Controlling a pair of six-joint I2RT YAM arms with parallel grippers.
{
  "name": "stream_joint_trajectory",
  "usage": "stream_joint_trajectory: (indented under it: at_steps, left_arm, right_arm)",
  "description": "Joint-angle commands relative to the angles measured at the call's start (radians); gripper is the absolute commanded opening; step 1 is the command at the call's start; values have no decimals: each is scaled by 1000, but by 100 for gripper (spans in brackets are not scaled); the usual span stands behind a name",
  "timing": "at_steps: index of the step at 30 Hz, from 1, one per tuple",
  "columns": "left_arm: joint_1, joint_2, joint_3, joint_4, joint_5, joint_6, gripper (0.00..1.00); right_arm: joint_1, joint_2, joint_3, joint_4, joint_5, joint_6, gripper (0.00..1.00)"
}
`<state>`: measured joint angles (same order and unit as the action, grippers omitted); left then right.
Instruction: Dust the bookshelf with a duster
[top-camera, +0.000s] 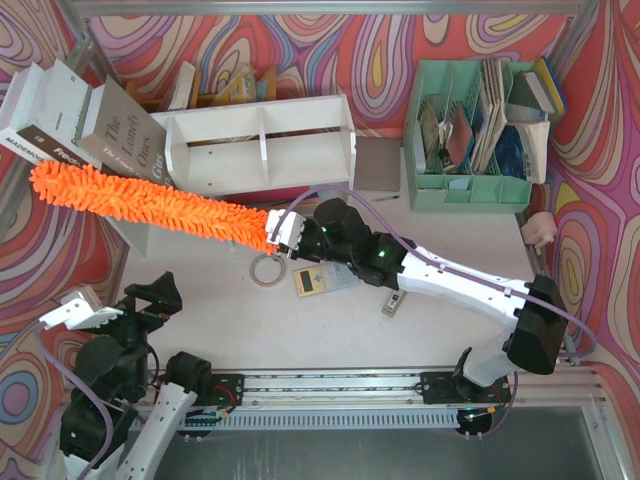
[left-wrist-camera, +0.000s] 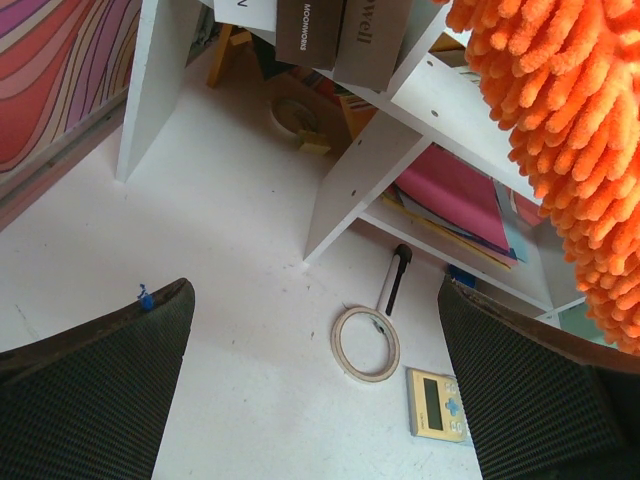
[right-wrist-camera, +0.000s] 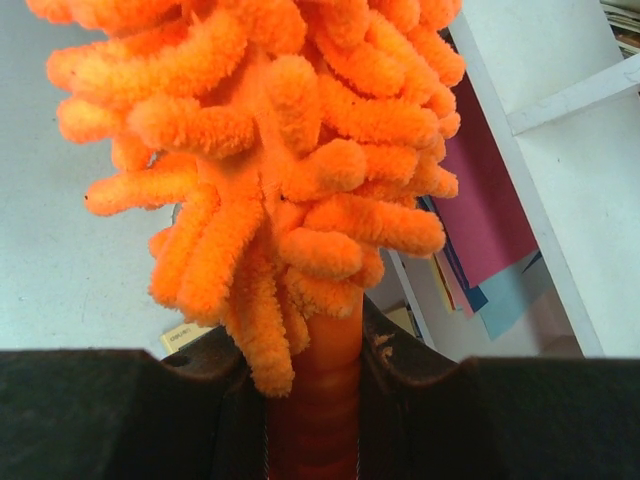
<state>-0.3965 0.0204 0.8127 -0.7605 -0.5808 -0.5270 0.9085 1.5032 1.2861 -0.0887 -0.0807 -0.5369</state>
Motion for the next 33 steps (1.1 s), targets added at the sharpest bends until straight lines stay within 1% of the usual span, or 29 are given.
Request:
stream_joint_trajectory:
  at_steps: [1, 8, 12, 20, 25, 33]
  left_arm:
    - [4, -16, -5, 8, -11, 7, 98]
    - [4, -14, -13, 16, -14, 12, 99]
    - [4, -8, -17, 28, 0, 17, 99]
    - [4, -10, -17, 22, -8, 10, 99]
    - [4, -12, -14, 20, 2, 9, 98]
    - [4, -13, -3, -14, -22, -11, 98]
  right_arm:
    - [-6, -24, -23, 119, -17, 37, 0]
    - [-4, -65, -67, 152, -18, 28, 0]
    - [-4, -101, -124, 194, -21, 7, 0]
    - [-5, -130, -87, 169, -61, 21, 0]
    - [-5, -75, -47, 133, -20, 39, 0]
    - [-5, 44, -40, 71, 23, 55, 0]
